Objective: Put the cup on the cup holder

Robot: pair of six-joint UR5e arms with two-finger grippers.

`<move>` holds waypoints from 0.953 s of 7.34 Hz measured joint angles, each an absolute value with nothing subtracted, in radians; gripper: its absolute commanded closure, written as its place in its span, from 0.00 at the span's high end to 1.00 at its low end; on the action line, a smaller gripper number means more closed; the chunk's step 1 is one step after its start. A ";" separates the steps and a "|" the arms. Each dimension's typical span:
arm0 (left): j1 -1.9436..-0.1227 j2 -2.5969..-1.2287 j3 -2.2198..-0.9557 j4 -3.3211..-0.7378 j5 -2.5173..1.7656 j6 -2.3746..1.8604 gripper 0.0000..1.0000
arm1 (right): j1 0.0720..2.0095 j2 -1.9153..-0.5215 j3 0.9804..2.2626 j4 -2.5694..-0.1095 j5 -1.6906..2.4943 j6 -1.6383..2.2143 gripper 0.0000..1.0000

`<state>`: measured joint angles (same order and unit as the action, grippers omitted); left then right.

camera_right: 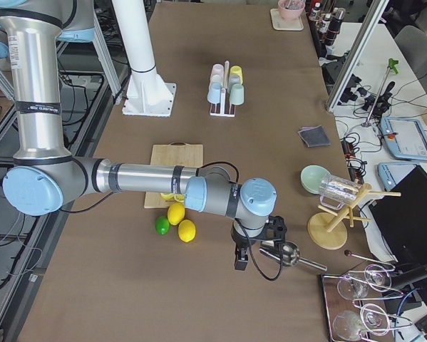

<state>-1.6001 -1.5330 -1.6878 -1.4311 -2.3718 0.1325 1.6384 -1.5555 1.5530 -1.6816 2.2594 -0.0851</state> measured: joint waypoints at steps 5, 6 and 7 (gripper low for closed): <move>-1.601 -1.525 -1.675 -1.487 -2.372 0.128 0.98 | 1.638 -1.558 1.552 -1.669 2.265 -0.077 1.00; -1.601 -1.525 -1.673 -1.488 -2.373 0.127 0.98 | 1.638 -1.555 1.553 -1.670 2.267 -0.074 1.00; -1.601 -1.524 -1.671 -1.489 -2.374 0.126 0.98 | 1.638 -1.553 1.554 -1.672 2.269 -0.071 1.00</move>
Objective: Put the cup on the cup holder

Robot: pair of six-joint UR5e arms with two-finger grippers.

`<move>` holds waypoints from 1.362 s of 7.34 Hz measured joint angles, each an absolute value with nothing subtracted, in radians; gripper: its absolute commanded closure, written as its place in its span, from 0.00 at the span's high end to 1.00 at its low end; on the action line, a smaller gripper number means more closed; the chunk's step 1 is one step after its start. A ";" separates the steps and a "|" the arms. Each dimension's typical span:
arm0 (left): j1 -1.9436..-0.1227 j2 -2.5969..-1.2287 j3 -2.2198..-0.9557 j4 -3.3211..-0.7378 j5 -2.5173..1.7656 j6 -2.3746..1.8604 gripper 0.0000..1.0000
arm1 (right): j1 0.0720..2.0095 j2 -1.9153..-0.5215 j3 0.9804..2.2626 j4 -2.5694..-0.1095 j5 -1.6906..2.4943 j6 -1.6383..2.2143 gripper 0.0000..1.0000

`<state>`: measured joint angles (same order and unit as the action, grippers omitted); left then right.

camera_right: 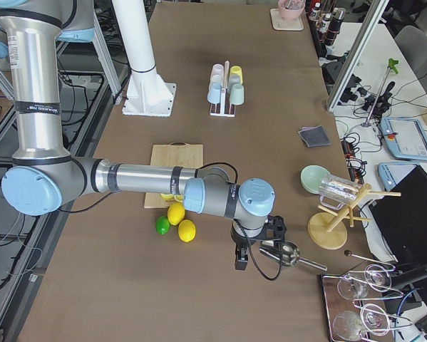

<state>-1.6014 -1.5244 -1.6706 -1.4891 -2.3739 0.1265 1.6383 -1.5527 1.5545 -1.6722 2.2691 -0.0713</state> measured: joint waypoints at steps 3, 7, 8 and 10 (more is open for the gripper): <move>-1.601 -1.523 -1.668 -1.489 -2.375 0.126 0.98 | 1.638 -1.549 1.557 -1.670 2.279 -0.011 1.00; -1.601 -1.524 -1.667 -1.489 -2.375 0.124 0.98 | 1.638 -1.550 1.573 -1.667 2.281 -0.008 1.00; -1.601 -1.524 -1.667 -1.489 -2.375 0.124 0.98 | 1.638 -1.551 1.577 -1.667 2.281 -0.012 1.00; -1.601 -1.524 -1.669 -1.489 -2.375 0.124 0.98 | 1.638 -1.554 1.578 -1.667 2.281 -0.043 1.00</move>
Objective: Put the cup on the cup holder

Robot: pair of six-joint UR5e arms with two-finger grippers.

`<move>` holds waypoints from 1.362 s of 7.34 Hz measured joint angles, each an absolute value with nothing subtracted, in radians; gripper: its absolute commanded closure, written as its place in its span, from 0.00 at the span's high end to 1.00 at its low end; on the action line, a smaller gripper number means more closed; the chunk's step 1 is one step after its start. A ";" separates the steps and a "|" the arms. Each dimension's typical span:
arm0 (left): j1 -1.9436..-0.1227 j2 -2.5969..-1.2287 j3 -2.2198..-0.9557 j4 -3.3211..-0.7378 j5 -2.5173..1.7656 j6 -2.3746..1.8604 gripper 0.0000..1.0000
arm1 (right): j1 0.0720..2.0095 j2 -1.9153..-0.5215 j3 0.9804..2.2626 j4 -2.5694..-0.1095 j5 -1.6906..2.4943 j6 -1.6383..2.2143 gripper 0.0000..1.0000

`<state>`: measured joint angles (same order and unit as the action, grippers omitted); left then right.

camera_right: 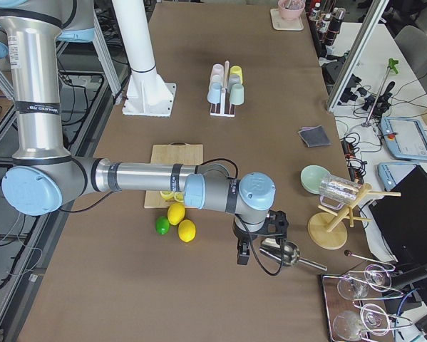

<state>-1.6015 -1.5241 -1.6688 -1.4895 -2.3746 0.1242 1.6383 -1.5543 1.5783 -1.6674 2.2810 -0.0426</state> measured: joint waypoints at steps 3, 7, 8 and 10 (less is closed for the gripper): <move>-1.601 -1.525 -1.668 -1.489 -2.377 0.126 0.98 | 1.638 -1.559 1.579 -1.667 2.281 -0.057 1.00; -1.601 -1.524 -1.665 -1.490 -2.376 0.126 0.98 | 1.638 -1.560 1.575 -1.667 2.278 -0.055 1.00; -1.601 -1.525 -1.665 -1.490 -2.376 0.126 0.98 | 1.638 -1.560 1.576 -1.668 2.279 -0.055 1.00; -1.601 -1.526 -1.666 -1.490 -2.375 0.126 0.98 | 1.638 -1.557 1.578 -1.669 2.282 -0.053 1.00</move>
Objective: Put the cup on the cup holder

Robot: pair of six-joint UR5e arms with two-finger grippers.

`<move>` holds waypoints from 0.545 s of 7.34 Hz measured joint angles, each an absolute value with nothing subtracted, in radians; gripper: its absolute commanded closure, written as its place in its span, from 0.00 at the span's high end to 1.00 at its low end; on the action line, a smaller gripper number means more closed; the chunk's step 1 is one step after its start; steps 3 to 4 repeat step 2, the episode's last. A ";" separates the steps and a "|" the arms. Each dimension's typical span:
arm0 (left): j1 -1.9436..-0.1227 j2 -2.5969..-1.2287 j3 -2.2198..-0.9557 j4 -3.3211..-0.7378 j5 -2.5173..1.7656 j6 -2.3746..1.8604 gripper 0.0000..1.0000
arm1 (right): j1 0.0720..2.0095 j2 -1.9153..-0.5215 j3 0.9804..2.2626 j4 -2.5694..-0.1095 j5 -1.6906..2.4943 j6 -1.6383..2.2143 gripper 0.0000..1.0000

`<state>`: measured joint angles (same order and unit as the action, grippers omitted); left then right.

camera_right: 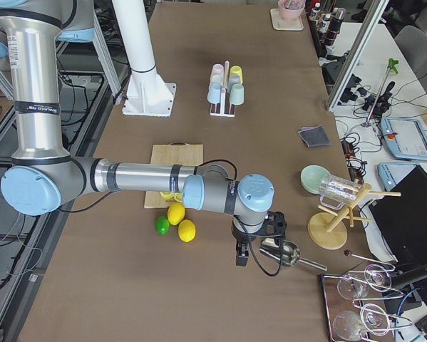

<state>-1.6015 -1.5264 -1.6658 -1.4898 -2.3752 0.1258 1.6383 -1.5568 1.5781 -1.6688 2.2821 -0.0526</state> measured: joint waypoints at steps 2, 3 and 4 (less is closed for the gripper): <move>-1.601 -1.528 -1.664 -1.490 -2.375 0.126 0.98 | 1.638 -1.556 1.585 -1.669 2.289 -0.053 1.00; -1.601 -1.528 -1.664 -1.490 -2.375 0.126 0.98 | 1.638 -1.556 1.585 -1.669 2.289 -0.053 1.00; -1.601 -1.528 -1.664 -1.490 -2.375 0.126 0.98 | 1.638 -1.556 1.585 -1.669 2.289 -0.053 1.00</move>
